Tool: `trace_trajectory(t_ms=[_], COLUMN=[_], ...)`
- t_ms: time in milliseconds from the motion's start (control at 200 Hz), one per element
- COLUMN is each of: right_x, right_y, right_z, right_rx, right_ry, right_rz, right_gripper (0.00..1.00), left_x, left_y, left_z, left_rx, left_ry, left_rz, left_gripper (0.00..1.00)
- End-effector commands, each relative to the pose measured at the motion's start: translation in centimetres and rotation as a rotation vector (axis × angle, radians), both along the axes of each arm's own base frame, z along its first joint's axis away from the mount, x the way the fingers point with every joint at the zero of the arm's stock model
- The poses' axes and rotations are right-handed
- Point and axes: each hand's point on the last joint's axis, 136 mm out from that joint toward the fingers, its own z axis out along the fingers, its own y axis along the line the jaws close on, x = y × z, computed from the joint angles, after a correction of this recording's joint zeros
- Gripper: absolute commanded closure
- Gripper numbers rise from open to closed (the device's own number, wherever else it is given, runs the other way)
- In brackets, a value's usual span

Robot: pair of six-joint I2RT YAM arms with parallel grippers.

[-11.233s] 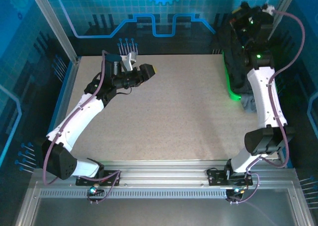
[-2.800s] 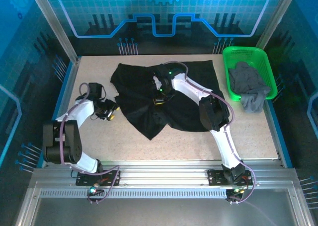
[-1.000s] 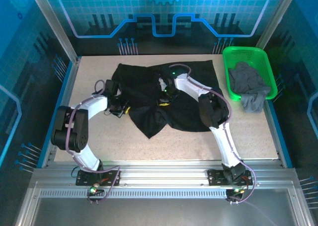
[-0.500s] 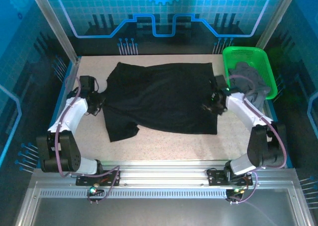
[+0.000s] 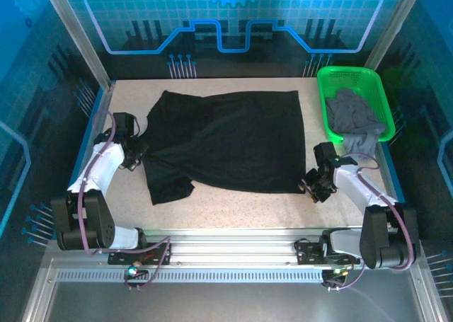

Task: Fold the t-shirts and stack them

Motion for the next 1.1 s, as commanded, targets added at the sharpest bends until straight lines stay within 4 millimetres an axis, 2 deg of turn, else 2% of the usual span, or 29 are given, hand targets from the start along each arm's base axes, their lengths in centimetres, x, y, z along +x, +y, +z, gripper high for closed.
trace_trajectory(t_ms=[0,105,275,500,610,760,855,935,1030,1096], right_x=[-0.3,0.2,1.7,0.7,1.6,4.1,5.9,8.1,10.7,13.5], right_y=[1.3,1.8,2.1,2.2,2.1,2.0,1.9,1.8,1.7,1.8], right_z=[-0.6,-1.1,-0.7,-1.9,-2.6,-3.2,-3.1,-2.0,0.8,4.4], right_rx=[0.077,0.107,0.126,0.13,0.125,0.111,0.095,0.081,0.057,0.038], right_ry=[0.01,0.007,-0.021,0.044,0.03,0.014,-0.013,-0.074,-0.166,-0.274], right_rz=[-0.064,-0.09,-0.099,-0.128,-0.128,-0.098,-0.066,-0.023,0.033,0.086], right_gripper=[0.61,0.61,0.6,0.62,0.62,0.74,0.87,1.0,1.0,1.0], left_x=[-0.8,-0.6,-0.5,-0.5,-0.3,-0.1,0.2,0.7,1.7,3.0], left_y=[0.2,0.0,-0.1,-0.2,-0.2,-0.5,-0.8,-1.3,-2.2,-2.9], left_z=[0.0,-0.1,-0.1,-0.1,0.1,0.1,0.2,0.4,1.1,2.3], left_rx=[0.01,-0.003,-0.007,-0.01,-0.015,-0.031,-0.052,-0.085,-0.148,-0.204], left_ry=[0.018,0.014,0.01,0.007,0.001,-0.006,-0.025,-0.052,-0.103,-0.169], left_rz=[-0.013,-0.012,-0.015,-0.015,-0.014,-0.013,-0.015,-0.014,-0.004,0.007], left_gripper=[1.0,1.0,1.0,1.0,1.0,1.0,1.0,1.0,1.0,1.0])
